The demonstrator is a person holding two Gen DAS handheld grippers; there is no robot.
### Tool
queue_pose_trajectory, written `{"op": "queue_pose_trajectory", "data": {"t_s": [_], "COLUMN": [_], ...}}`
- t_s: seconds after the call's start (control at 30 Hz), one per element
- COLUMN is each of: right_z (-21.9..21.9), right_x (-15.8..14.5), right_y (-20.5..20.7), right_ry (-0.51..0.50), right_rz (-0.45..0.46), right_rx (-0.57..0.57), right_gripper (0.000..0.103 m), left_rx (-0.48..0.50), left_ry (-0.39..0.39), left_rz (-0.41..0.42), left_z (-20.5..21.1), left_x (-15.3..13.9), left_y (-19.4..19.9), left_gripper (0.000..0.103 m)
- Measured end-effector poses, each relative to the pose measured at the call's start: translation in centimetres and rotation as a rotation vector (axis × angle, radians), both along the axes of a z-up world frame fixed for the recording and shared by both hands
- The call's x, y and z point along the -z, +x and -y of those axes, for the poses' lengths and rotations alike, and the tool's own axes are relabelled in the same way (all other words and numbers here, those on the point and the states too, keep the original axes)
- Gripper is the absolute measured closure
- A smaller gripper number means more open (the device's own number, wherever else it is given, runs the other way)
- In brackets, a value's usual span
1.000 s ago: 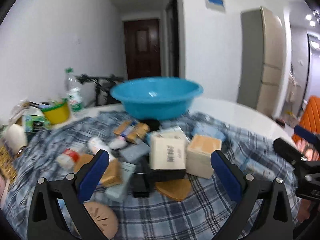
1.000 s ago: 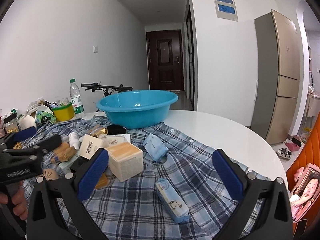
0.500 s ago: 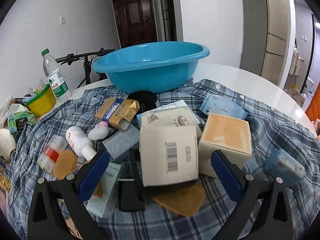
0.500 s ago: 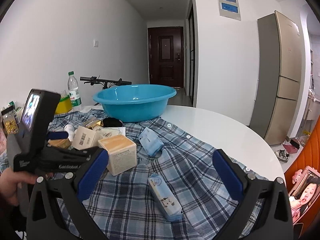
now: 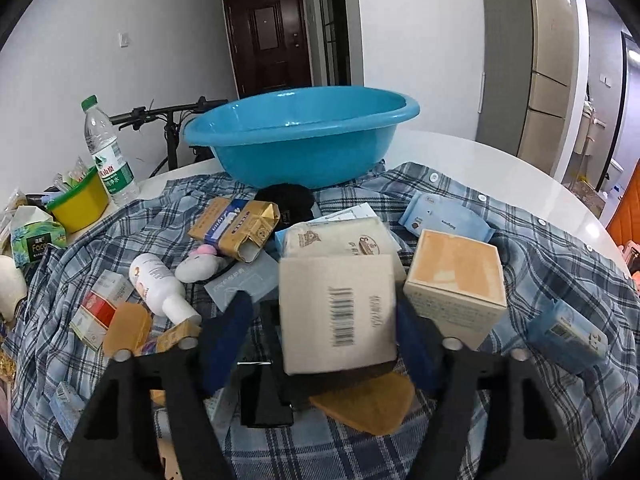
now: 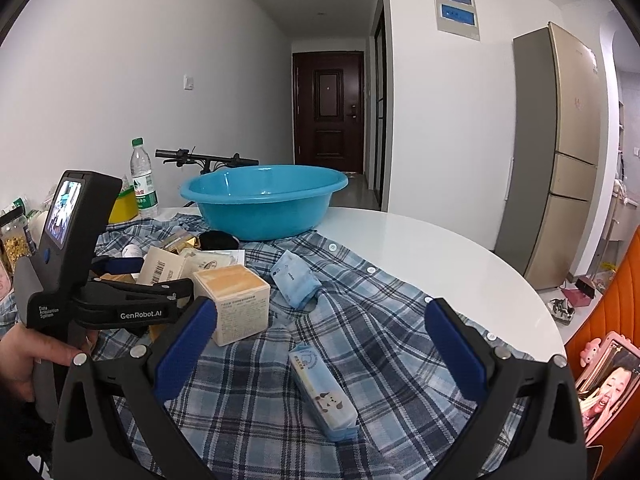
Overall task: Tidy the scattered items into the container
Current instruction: 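Grasp the white barcode box with the left tool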
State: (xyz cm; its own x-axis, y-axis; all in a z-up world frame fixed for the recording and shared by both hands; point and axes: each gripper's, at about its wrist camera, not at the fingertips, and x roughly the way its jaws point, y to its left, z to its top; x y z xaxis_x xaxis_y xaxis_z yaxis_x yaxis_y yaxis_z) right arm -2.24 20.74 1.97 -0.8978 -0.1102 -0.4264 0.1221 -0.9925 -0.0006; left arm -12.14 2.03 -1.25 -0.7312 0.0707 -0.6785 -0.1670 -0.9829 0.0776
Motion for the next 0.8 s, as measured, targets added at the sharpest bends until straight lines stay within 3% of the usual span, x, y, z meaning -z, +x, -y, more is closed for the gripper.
{"op": "queue_pose_trajectory", "data": {"t_s": [0.07,0.4,0.53,0.8], "right_z": [0.0,0.3,0.6,1.5], "right_x": [-0.1,-0.1,0.1,0.5], "right_y": [0.2,0.4,0.4,0.3], "right_ry": [0.003,0.001,-0.008,-0.018], "right_rz": [-0.002,0.006,0.015,0.040], "right_rx": [0.000,-0.013,-0.028,-0.063], "right_gripper": [0.000,0.000,0.000,0.000], "left_rx": [-0.002,-0.037,-0.039,-0.045], "left_ry": [0.004,0.106,0.156,0.175], "left_rz": [-0.011,-0.072,-0.058,-0.037], "left_z": [0.2,2.9,3.7,3.7], "left_x": [-0.3,-2.9,-2.8,-1.9], "left_y": [0.5,5.7,7.5,9.1], "left_gripper": [0.049,0.049,0.049,0.049]}}
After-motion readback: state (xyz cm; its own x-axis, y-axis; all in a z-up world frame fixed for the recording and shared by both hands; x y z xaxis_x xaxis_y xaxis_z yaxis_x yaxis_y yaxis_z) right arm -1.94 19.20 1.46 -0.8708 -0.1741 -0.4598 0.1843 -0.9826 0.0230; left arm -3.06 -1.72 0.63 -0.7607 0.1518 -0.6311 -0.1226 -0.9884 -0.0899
